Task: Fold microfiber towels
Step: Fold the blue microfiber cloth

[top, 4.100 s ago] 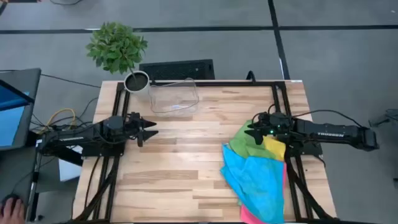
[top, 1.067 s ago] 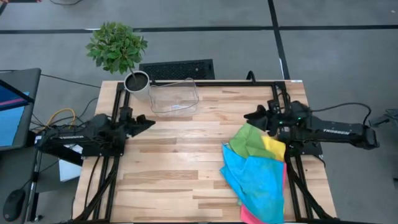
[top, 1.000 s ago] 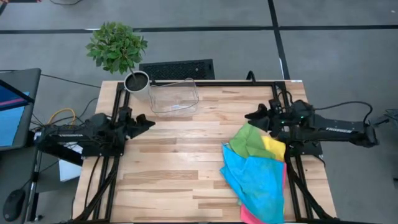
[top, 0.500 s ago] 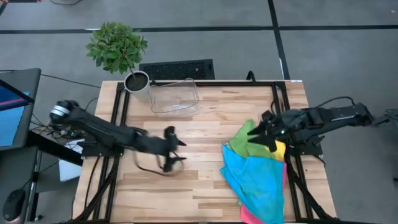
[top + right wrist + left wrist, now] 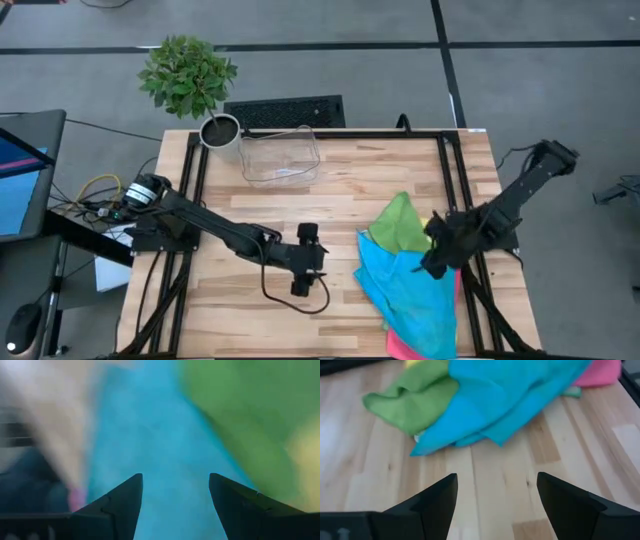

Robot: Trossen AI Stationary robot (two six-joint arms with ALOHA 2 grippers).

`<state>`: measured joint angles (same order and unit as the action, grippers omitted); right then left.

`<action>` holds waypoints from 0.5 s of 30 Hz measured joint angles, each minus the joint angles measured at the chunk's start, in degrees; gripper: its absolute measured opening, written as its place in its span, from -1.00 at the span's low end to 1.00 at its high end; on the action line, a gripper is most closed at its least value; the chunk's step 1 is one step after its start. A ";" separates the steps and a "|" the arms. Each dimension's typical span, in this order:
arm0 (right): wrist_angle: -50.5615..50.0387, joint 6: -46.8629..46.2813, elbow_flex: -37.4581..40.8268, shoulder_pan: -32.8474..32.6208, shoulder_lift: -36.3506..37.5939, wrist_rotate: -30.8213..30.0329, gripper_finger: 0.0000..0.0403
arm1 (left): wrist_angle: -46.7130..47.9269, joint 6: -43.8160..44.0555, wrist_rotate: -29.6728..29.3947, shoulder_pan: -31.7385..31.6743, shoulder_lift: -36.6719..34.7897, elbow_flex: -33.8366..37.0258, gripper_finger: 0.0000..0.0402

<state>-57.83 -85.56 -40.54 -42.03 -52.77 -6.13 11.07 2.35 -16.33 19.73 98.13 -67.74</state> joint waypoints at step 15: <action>-11.60 -27.45 -0.65 -13.91 -11.41 8.35 0.27 | -2.03 0.28 -0.53 -2.01 -0.26 -1.66 0.32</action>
<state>-69.43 -113.01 -41.19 -55.94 -64.19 2.22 9.04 2.63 -16.86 17.72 97.86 -69.41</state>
